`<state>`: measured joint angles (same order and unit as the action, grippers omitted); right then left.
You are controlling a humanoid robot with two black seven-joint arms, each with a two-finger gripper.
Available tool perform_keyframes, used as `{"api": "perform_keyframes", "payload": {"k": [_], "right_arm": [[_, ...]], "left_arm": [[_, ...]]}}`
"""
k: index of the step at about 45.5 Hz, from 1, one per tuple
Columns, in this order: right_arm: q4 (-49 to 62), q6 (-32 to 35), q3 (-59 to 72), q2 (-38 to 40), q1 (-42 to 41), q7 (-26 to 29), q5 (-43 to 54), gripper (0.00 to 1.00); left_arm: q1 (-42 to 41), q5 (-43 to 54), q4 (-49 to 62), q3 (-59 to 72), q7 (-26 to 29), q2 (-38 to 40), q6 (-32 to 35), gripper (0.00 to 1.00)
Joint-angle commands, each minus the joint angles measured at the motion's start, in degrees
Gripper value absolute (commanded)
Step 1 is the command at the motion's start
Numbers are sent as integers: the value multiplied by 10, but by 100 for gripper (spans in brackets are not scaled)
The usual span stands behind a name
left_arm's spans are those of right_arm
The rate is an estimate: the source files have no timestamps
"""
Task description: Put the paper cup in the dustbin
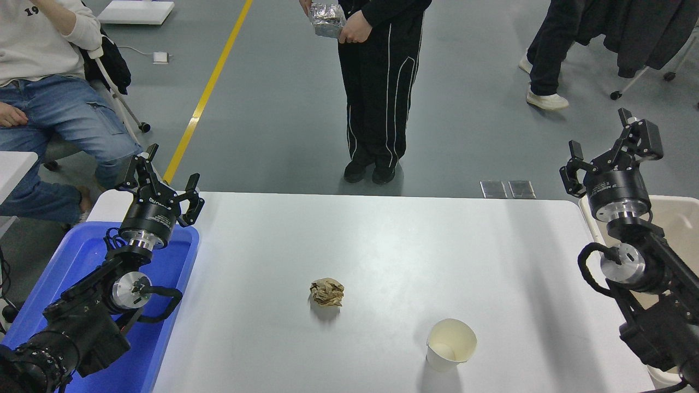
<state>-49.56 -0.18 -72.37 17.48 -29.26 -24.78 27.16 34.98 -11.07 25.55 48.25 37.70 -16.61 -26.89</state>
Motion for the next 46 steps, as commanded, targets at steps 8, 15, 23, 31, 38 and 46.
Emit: {"api": "perform_keyframes", "payload": {"k": [8, 15, 23, 31, 38, 46], "right_arm": [[0, -1, -2, -1, 5, 0, 0, 99], [-3, -2, -5, -2, 0, 0, -1, 99], [-4, -1, -9, -2, -4, -2, -1, 99], [-4, 1, -1, 3, -10, -2, 0, 99], [-3, 14, 0, 15, -5, -2, 0, 99], [6, 50, 0, 15, 0, -2, 0, 99]], "left_arm": [[0, 0, 0, 0, 0, 0, 0, 100], [0, 0, -1, 0, 0, 0, 0, 100], [0, 0, 0, -1, 0, 0, 0, 100], [0, 0, 0, 0, 0, 0, 0, 100], [0, 0, -1, 0, 0, 0, 0, 100], [0, 0, 0, 0, 0, 0, 0, 100]]}}
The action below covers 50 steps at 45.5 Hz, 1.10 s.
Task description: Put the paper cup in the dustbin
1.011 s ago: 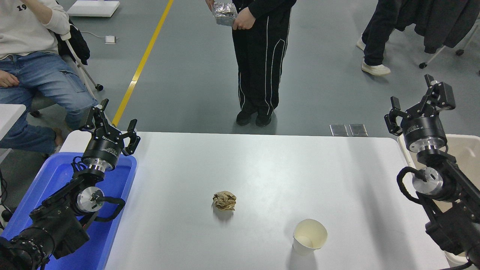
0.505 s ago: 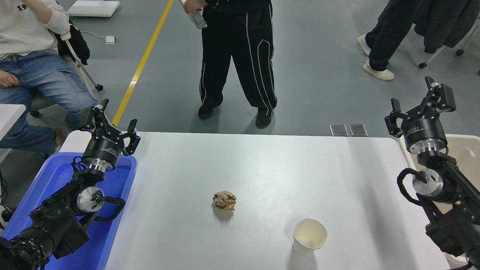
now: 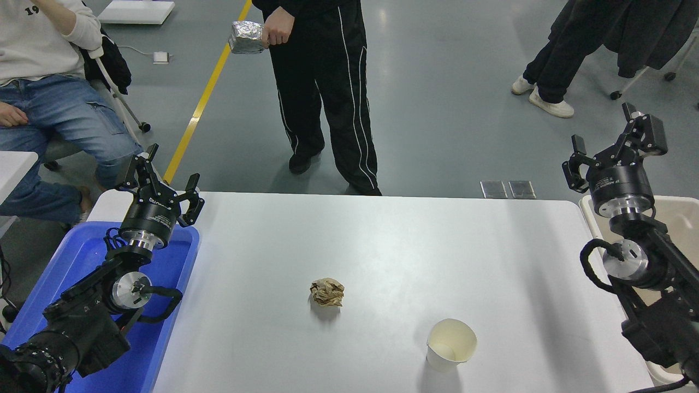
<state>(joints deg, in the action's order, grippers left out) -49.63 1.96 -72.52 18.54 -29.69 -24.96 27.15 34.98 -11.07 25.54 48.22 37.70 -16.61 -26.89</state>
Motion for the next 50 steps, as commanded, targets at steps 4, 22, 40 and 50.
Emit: {"api": "perform_keyframes", "payload": {"k": [4, 22, 40, 50], "right_arm": [[8, 31, 2, 4, 6, 0, 0, 99], [65, 23, 10, 6, -8, 0, 0, 99], [76, 16, 112, 20, -47, 4, 0, 99], [93, 2, 338, 113, -151, 5, -5, 99]], "left_arm": [[0, 0, 0, 0, 0, 0, 0, 100], [0, 0, 0, 0, 0, 0, 0, 100], [0, 0, 0, 0, 0, 0, 0, 100], [0, 0, 0, 0, 0, 0, 0, 100]]}}
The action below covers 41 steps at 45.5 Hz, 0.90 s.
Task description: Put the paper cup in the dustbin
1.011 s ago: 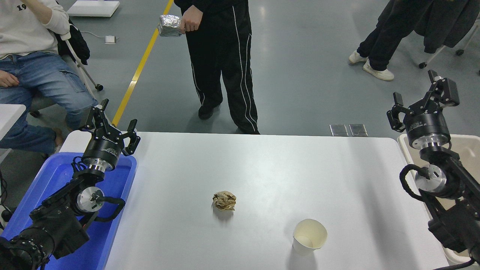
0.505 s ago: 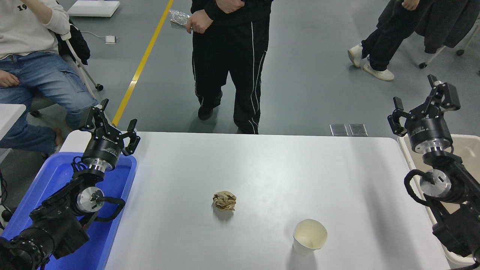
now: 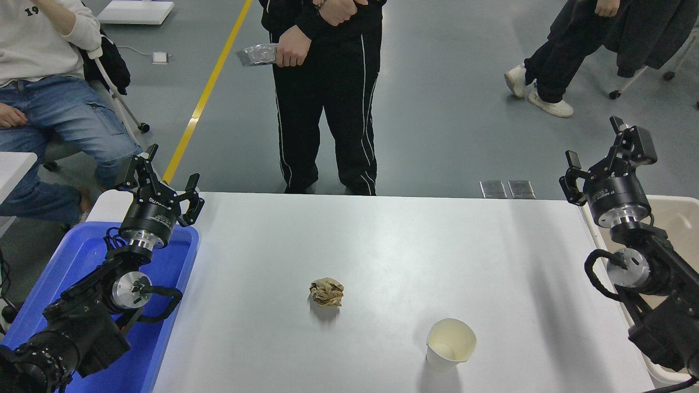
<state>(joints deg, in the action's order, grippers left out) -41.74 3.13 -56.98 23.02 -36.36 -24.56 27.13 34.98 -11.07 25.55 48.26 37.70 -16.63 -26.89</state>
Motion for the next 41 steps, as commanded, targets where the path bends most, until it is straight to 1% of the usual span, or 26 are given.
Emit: {"api": "perform_keyframes", "payload": {"k": [1, 7, 15, 20, 26, 33, 41], "right_arm": [[14, -9, 203, 78, -97, 1, -5, 99], [9, -1, 351, 126, -177, 1, -5, 99], [-12, 14, 611, 155, -319, -2, 3, 99], [-54, 42, 736, 167, -398, -4, 6, 99], [-138, 79, 842, 187, -485, -5, 20, 99], [-247, 89, 930, 204, -578, -5, 112, 99], [-350, 91, 988, 219, -613, -5, 254, 99]], "left_arm": [[0, 0, -1, 0, 0, 0, 0, 100], [0, 0, 0, 0, 0, 0, 0, 100], [0, 0, -1, 0, 0, 0, 0, 100], [0, 0, -1, 0, 0, 0, 0, 100], [0, 0, 0, 0, 0, -1, 0, 100], [0, 0, 0, 0, 0, 0, 0, 100], [0, 0, 0, 0, 0, 0, 0, 100]]}}
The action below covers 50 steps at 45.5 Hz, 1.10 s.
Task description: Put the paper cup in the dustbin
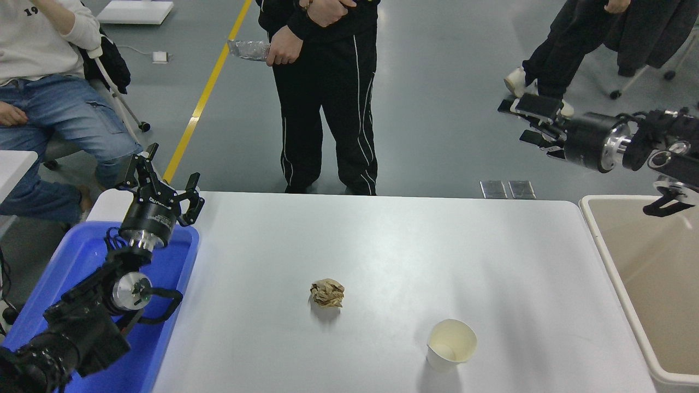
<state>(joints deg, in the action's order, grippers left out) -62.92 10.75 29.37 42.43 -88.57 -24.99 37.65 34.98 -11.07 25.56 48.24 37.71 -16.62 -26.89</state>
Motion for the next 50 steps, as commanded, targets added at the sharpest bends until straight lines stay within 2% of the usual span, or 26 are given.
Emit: {"api": "perform_keyframes", "payload": {"k": [1, 7, 16, 28, 32, 50], "right_arm": [[-147, 15, 131, 26, -92, -1, 167, 99], [-182, 15, 169, 17, -102, -1, 245, 99], [-194, 15, 200, -28, -100, -1, 291, 99], [-173, 6, 174, -89, -37, -1, 284, 99], [-166, 4, 136, -92, 8, -1, 282, 99], [-111, -5, 96, -93, 109, 0, 282, 99]], "left_arm": [[0, 0, 0, 0, 0, -1, 0, 100], [0, 0, -1, 0, 0, 0, 0, 100], [0, 0, 0, 0, 0, 0, 0, 100], [0, 0, 0, 0, 0, 0, 0, 100], [0, 0, 0, 0, 0, 0, 0, 100], [0, 0, 0, 0, 0, 0, 0, 100]]}}
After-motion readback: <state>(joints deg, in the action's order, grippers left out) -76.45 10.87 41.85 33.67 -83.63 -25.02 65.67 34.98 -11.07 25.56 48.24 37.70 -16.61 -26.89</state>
